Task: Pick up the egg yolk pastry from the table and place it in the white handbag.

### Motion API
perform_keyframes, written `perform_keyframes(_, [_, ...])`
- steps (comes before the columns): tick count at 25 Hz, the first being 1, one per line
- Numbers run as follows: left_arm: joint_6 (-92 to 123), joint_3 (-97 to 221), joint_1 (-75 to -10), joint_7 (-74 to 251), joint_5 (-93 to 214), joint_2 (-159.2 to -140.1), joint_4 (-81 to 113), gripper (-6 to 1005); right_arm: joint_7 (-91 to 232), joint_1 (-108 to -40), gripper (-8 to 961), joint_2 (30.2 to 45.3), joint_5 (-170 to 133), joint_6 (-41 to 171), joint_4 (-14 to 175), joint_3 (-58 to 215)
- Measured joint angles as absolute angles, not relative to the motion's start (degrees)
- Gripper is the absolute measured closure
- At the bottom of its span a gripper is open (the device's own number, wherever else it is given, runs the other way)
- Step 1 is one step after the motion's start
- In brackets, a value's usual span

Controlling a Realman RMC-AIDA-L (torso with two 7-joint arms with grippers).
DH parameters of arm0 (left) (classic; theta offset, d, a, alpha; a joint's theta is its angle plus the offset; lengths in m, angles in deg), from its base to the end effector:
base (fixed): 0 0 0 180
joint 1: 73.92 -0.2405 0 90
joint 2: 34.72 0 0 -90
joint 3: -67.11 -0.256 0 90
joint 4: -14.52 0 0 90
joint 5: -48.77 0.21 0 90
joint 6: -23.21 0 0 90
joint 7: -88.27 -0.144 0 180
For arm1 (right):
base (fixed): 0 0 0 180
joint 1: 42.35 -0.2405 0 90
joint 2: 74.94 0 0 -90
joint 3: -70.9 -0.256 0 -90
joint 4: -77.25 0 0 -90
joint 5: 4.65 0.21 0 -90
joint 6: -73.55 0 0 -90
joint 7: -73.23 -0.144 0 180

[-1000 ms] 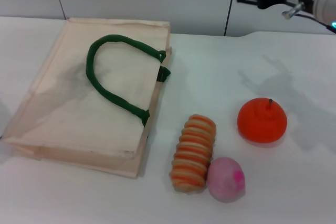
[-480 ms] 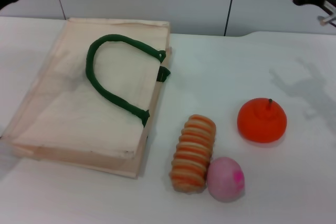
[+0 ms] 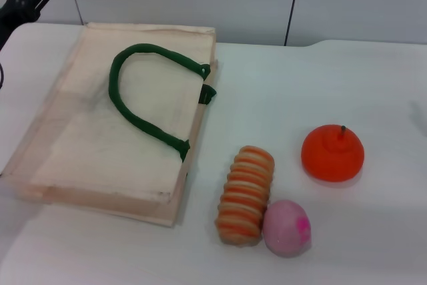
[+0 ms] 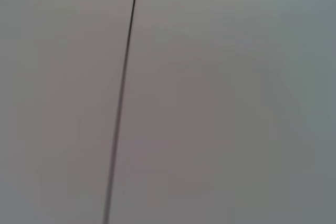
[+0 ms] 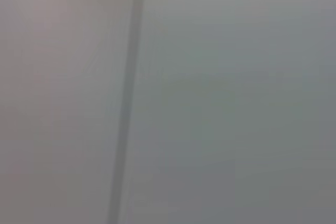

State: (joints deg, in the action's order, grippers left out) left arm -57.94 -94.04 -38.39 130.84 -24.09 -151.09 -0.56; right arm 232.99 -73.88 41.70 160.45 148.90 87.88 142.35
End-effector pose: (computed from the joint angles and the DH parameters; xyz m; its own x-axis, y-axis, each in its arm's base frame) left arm -0.3097 0.3714 0.0786 0.5485 -0.1938 0.8134 0.7482 -0.3204 -0.5809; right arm 0.2752 0.3799 0.0485 0.6344 0.3295 -0.6993 -0.6391 -0.2853 -0.7142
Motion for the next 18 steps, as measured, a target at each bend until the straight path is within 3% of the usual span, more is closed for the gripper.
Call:
perform_keyframes(11, [-56.5,-83.0,-42.0,99.9,-26.2,-151.24,13.8,134,224.3,-74.6,98,41.54,160.1,149.7,80.0,128.0])
perform_keyframes(18, [-58.4,-82.7,-42.6,98.0,-26.2,-151.17,15.1,134,222.9,-74.1,98,41.42,160.1,149.5,79.9,126.5])
